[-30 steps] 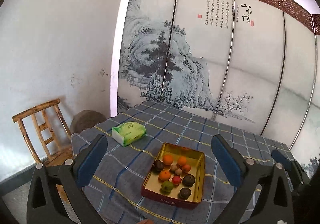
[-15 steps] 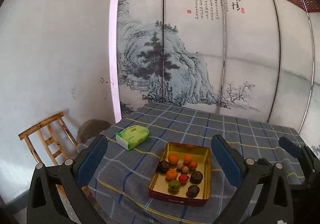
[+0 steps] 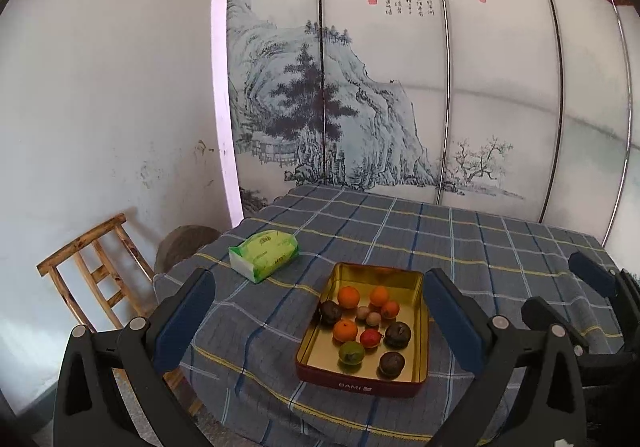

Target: Organize fruits

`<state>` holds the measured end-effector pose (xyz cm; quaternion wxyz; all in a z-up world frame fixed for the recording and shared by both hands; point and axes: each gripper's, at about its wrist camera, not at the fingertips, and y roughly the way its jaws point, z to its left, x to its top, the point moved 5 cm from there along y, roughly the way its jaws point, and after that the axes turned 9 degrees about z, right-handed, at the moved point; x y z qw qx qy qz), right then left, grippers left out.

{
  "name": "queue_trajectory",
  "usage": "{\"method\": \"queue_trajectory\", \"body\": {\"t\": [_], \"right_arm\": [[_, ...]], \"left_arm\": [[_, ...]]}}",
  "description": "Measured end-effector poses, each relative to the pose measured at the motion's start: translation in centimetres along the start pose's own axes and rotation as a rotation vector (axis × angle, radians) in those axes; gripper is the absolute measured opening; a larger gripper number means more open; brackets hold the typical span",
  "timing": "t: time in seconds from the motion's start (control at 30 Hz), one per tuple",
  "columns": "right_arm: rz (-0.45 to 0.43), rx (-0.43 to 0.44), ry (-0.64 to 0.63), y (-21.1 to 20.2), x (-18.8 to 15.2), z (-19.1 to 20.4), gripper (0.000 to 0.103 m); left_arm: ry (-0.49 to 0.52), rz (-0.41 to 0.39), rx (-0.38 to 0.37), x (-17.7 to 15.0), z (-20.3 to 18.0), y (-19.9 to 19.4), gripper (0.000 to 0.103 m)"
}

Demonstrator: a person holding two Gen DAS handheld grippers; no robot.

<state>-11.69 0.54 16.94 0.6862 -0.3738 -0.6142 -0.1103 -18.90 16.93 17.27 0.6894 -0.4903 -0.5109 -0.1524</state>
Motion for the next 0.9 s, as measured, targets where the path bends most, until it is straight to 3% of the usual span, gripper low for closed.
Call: {"method": "queue_trajectory", "body": {"t": [0.3,0.4,0.47,0.63,0.9], "right_arm": [[0.042,-0.007,0.022,1.4,-1.1,-1.4,0.090],[0.082,-0.024,0.031,2.8,-2.1,-3.2,0.091],[0.121,-0.046,0.038,3.9,-3.0,-4.9,0.091],[0.292,-0.165,0.046,8.8,-7.1,-13.0,0.092],[0.636,-0.361,0.153,16.5,-14.6,-28.4,0.092]], "left_arm": [[0.020,0.066,0.004,-1.2,-0.6,2.6,0.103],[0.042,0.122,-0.009,-1.8,-1.2,4.5,0.103],[0.055,0.152,0.024,-2.3,-1.5,5.6,0.103],[0.086,0.220,-0.009,-3.3,-2.6,8.7,0.103],[0.095,0.248,0.039,-2.9,-3.2,11.4,0.103]]}}
